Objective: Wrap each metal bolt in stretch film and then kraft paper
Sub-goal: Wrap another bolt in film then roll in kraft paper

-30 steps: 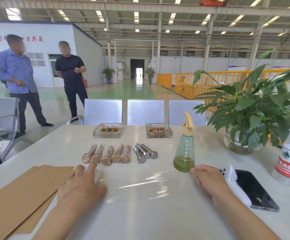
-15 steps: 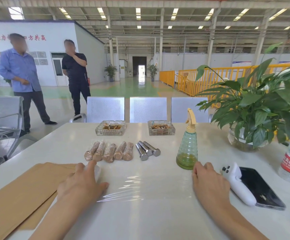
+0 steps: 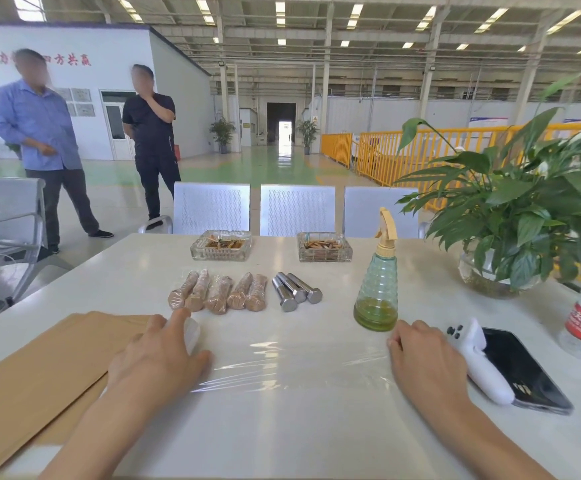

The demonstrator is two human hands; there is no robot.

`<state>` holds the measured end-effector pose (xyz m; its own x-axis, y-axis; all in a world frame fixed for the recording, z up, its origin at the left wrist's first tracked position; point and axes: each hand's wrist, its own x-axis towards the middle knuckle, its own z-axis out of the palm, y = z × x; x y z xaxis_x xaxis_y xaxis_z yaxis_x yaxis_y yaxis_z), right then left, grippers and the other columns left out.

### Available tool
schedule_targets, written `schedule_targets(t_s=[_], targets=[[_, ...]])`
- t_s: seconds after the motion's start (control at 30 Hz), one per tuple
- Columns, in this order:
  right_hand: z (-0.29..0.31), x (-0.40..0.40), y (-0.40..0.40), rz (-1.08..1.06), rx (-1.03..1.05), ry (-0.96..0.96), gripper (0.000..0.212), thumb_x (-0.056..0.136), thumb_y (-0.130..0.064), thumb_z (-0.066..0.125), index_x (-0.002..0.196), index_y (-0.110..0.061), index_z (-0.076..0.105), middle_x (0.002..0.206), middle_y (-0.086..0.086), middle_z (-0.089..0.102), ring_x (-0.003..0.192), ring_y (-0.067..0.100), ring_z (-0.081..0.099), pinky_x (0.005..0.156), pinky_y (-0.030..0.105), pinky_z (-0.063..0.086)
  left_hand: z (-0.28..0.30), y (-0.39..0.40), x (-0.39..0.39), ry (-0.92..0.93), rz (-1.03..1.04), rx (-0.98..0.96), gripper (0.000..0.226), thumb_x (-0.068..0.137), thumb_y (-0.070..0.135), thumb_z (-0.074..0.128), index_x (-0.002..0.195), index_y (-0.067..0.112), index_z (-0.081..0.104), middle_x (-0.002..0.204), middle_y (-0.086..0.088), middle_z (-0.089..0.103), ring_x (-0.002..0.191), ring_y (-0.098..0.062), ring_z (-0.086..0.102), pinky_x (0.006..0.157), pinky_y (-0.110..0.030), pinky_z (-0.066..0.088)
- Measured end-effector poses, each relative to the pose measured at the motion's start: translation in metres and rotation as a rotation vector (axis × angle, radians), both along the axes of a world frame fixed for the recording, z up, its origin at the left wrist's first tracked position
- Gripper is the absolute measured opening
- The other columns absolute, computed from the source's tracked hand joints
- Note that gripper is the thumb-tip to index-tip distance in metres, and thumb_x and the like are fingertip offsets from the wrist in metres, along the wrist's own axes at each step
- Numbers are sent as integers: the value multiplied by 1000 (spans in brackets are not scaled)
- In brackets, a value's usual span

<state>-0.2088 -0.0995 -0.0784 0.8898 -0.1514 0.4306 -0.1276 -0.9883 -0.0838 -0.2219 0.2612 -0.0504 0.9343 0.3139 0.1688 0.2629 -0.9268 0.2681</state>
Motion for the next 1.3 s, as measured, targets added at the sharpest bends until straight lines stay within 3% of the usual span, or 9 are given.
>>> schedule_targets(t_s=[0.1, 0.2, 0.33, 0.5, 0.67, 1.0, 1.13, 1.2, 1.3], targets=[[-2, 1, 0, 45, 15, -30, 5, 102, -28, 48, 103, -29, 53, 94, -7, 47, 90, 17, 50, 60, 31, 41, -2, 2, 1, -5, -4, 5, 68, 81, 62, 52, 141, 47, 25, 121, 8, 46, 115, -25, 55, 78, -37, 42], [0, 5, -1, 138, 63, 34, 23, 95, -12, 52, 99, -35, 54, 96, -11, 45, 83, 16, 50, 57, 31, 38, -3, 3, 1, -10, -9, 8, 65, 80, 57, 51, 139, 47, 26, 122, 9, 46, 114, -24, 55, 76, -37, 40], [3, 6, -6, 178, 68, 42, 23, 93, -11, 54, 88, -33, 59, 98, -13, 53, 71, 18, 58, 58, 33, 47, -3, 4, 3, 7, -24, 25, 70, 78, 56, 55, 139, 47, 23, 119, 9, 45, 111, -24, 55, 75, -37, 42], [3, 2, -16, 264, 59, 6, 20, 101, -28, 56, 100, -37, 73, 100, -18, 62, 93, 11, 61, 70, 35, 53, -2, 8, 6, 31, -29, 21, 74, 77, 60, 58, 139, 45, 22, 117, 8, 43, 116, -23, 50, 78, -37, 42], [-4, -8, -23, 305, -34, 46, 29, 107, -41, 44, 121, -45, 69, 110, -21, 57, 99, 9, 52, 69, 30, 53, 0, 7, 6, 63, -32, 32, 74, 75, 63, 57, 138, 43, 24, 117, 9, 44, 117, -24, 52, 81, -38, 44], [6, -4, -12, 210, -126, 122, 29, 97, -15, 53, 114, -35, 64, 104, -12, 49, 101, 13, 48, 66, 29, 46, -5, 5, 5, -43, -48, 183, 84, 75, 65, 58, 146, 45, 16, 139, 6, 30, 128, -24, 36, 91, -36, 42], [5, -2, -12, 171, -59, 105, 18, 99, -20, 50, 109, -35, 55, 97, -9, 48, 91, 15, 50, 66, 31, 48, -7, 9, -1, -239, -221, 268, 56, 78, 54, 66, 129, 49, 44, 138, 10, 28, 125, -21, 32, 96, -35, 45], [3, -2, -12, 177, 9, 87, 14, 100, -22, 52, 103, -35, 52, 94, -9, 49, 89, 15, 49, 65, 31, 47, -4, 8, -3, -199, -272, 321, 38, 80, 56, 64, 116, 46, 57, 142, 12, 29, 133, -20, 27, 104, -35, 41], [7, 1, -10, 159, 172, 5, 23, 95, -9, 52, 98, -31, 60, 96, -10, 54, 95, 17, 50, 71, 34, 45, 5, 2, -4, -98, -291, 304, 39, 79, 60, 59, 114, 42, 61, 150, 13, 24, 142, -20, 16, 110, -35, 35]])
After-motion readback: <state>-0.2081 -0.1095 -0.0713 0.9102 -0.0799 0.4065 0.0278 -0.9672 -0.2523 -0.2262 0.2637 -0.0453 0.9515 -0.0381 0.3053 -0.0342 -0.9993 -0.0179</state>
